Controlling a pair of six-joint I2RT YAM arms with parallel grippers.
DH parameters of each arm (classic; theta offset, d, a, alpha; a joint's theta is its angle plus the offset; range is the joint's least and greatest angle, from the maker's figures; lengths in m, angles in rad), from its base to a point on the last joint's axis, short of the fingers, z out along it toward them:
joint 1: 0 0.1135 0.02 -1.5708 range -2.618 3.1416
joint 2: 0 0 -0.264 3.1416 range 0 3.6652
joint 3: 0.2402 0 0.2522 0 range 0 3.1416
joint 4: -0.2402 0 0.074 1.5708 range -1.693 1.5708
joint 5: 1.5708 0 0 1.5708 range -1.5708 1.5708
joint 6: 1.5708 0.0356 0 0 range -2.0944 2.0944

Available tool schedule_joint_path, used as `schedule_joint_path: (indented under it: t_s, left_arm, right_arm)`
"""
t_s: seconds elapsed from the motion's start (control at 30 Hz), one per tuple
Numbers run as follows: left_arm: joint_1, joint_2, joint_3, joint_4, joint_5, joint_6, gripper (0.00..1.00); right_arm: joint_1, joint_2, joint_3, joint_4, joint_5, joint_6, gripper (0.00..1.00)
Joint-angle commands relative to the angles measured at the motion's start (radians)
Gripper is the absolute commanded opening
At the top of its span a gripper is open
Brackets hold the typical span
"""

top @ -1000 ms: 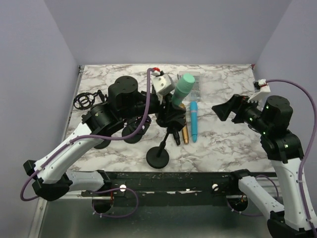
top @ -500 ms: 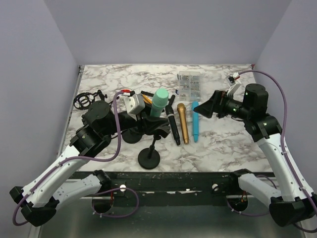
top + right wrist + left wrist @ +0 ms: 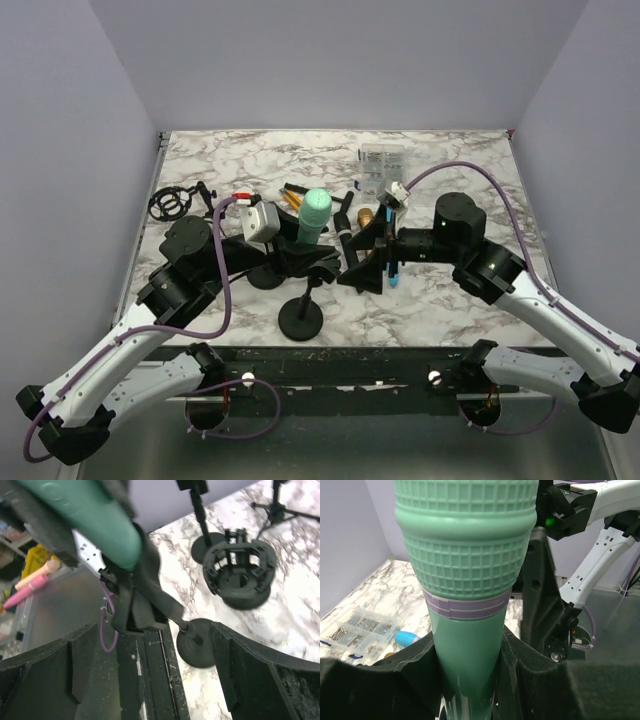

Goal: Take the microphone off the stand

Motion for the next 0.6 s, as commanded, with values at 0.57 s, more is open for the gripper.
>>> schedule_joint_path:
  t_s: [0.57]
  left_arm:
    - [0.012, -0.06, -0.008, 0.038, -0.017, -0.005, 0.0]
  right_arm:
    - [0.174, 0.136, -0.021, 0.253, 0.07, -0.232, 0.88]
